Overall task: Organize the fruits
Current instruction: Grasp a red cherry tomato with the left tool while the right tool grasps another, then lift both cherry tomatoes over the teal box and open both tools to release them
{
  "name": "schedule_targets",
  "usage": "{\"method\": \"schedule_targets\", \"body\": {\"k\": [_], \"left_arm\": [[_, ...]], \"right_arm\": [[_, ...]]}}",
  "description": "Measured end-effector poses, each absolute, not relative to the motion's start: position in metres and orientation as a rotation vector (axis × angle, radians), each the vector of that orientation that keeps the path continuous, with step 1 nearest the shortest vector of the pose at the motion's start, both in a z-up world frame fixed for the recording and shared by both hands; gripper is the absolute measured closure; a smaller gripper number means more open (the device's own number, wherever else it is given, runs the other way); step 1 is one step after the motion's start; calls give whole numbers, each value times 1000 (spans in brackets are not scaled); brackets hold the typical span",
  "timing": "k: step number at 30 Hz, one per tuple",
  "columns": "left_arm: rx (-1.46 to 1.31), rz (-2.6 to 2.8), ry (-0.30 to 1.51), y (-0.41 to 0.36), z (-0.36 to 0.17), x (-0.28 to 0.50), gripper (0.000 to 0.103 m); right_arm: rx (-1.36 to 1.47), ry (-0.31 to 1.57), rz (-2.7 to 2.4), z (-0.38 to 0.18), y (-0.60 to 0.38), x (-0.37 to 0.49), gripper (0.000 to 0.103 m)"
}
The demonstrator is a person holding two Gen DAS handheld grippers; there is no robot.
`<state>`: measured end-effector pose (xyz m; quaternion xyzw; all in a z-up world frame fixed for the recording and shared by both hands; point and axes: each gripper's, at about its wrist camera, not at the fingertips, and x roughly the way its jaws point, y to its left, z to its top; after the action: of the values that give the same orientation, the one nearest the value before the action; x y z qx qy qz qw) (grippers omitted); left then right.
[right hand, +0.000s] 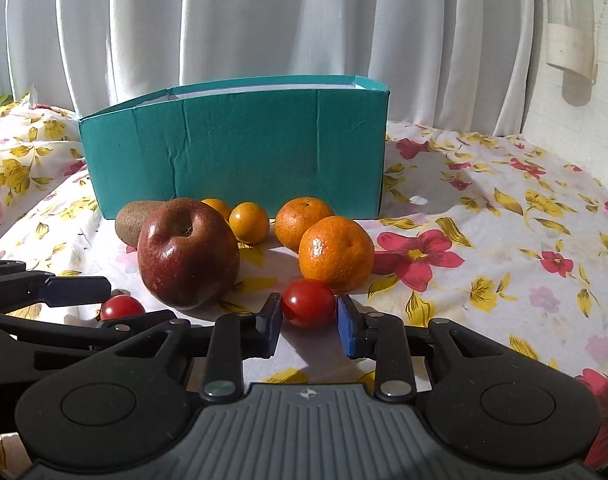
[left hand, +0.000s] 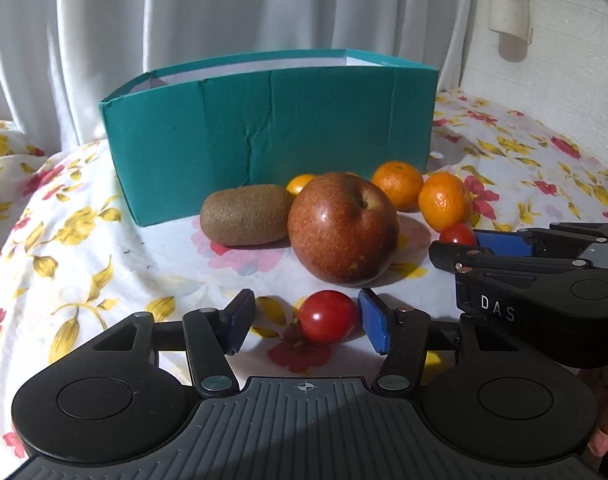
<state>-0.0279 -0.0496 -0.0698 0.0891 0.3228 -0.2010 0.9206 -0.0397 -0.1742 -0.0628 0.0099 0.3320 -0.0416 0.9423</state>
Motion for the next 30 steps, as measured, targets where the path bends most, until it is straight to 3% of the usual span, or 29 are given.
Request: {"method": "schedule_targets", "body": {"k": [3, 5, 7, 20, 30], "left_arm": [[204, -428, 655, -52, -69, -31, 52], [196, -439, 662, -52, -69, -31, 64], [182, -436, 671, -50, -68, -30, 67], [162, -398, 677, -40, -39, -31, 69], [87, -310, 584, -40, 65, 3, 69]], "right_arm": [[16, 673, -86, -63, -173, -41, 75], [17, 672, -86, -64, -173, -41, 75], [21, 671, -86, -64, -174, -41, 75], [57, 665, -97, -45, -178, -49, 76], [88, 547, -89, 35, -185, -29, 76]]}}
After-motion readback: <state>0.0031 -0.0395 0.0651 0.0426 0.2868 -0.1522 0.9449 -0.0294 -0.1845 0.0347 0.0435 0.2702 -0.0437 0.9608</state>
